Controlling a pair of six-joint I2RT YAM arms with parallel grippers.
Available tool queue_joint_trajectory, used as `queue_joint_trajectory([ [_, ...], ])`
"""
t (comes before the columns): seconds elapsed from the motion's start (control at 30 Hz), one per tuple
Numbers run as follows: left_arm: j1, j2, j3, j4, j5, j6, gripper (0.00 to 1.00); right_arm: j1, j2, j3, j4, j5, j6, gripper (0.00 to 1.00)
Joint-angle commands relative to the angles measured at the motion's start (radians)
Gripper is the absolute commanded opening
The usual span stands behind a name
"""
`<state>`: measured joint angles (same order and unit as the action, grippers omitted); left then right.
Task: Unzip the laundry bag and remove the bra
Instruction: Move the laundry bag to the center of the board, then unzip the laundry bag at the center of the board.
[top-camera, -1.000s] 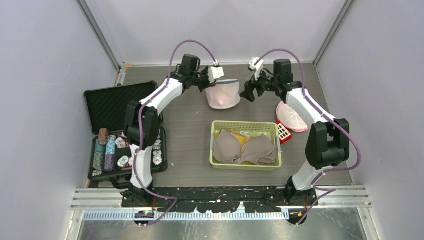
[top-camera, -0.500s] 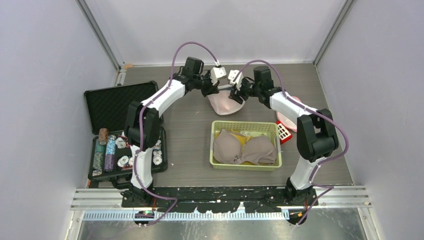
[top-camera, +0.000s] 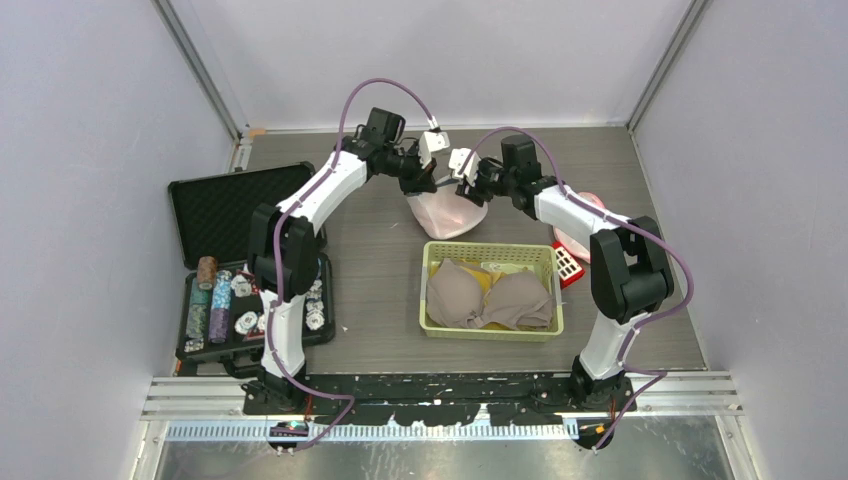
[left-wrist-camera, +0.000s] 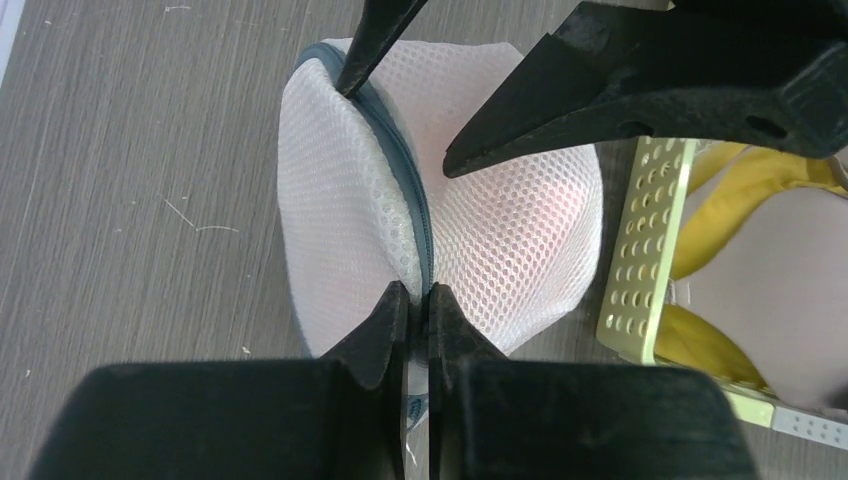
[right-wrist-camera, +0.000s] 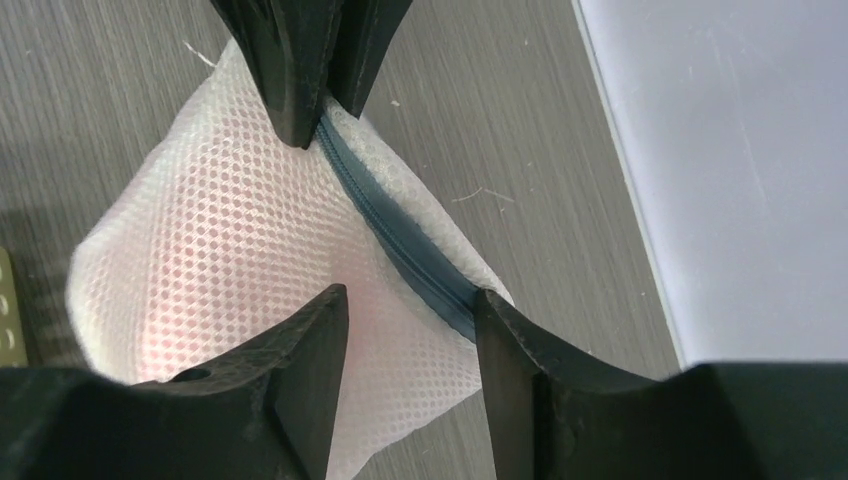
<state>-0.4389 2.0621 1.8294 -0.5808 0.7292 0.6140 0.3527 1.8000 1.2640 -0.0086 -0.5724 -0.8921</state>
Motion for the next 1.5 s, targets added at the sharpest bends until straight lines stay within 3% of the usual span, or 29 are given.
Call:
queue_joint_trajectory([
  [0.0, -0.012, -0.055, 0.071, -0.097, 0.113, 0.038, 0.00, 0.018, -0.016, -0.017, 0.094, -0.002, -0.030, 0.55],
  [0.1, -0.012, -0.048, 0.084, -0.118, 0.133, 0.043, 0.00, 0.024, -0.014, -0.034, 0.142, -0.009, -0.039, 0.57],
  [0.17, -0.012, -0.038, 0.108, -0.156, 0.148, 0.054, 0.00, 0.029, -0.007, -0.028, 0.147, -0.010, -0.046, 0.51],
  [0.23, -0.012, -0.028, 0.137, -0.196, 0.152, 0.066, 0.00, 0.030, -0.006, -0.012, 0.128, -0.018, -0.041, 0.35],
  [0.3, -0.007, -0.026, 0.153, -0.218, 0.152, 0.077, 0.00, 0.029, -0.013, -0.002, 0.111, -0.023, -0.037, 0.10],
  [0.33, -0.002, -0.028, 0.150, -0.218, 0.153, 0.082, 0.00, 0.028, -0.016, -0.003, 0.112, -0.021, -0.032, 0.02],
  [0.37, 0.010, -0.035, 0.142, -0.208, 0.154, 0.075, 0.02, 0.028, -0.020, -0.006, 0.117, -0.021, -0.024, 0.01],
  [0.47, 0.050, -0.059, 0.100, -0.155, 0.157, 0.039, 0.16, 0.028, -0.033, -0.023, 0.153, -0.025, 0.012, 0.01],
  [0.63, 0.148, -0.119, 0.001, -0.055, 0.211, 0.004, 0.54, 0.023, -0.052, -0.058, 0.249, -0.038, 0.087, 0.01],
  [0.73, 0.187, -0.151, -0.061, -0.029, 0.231, 0.071, 0.60, 0.022, -0.054, -0.067, 0.289, -0.044, 0.119, 0.01],
  [0.93, 0.200, -0.164, -0.070, -0.143, 0.263, 0.237, 0.70, 0.019, -0.053, -0.066, 0.329, -0.038, 0.167, 0.01],
  [1.13, 0.199, -0.157, -0.116, -0.041, 0.296, 0.130, 0.90, 0.020, -0.061, -0.062, 0.337, -0.025, 0.225, 0.01],
  [1.33, 0.175, -0.126, -0.135, 0.012, 0.313, 0.030, 0.92, 0.020, -0.057, -0.063, 0.342, 0.004, 0.263, 0.01],
  [1.47, 0.161, -0.126, -0.198, 0.149, 0.264, -0.065, 0.79, 0.020, -0.060, -0.067, 0.357, 0.012, 0.301, 0.01],
])
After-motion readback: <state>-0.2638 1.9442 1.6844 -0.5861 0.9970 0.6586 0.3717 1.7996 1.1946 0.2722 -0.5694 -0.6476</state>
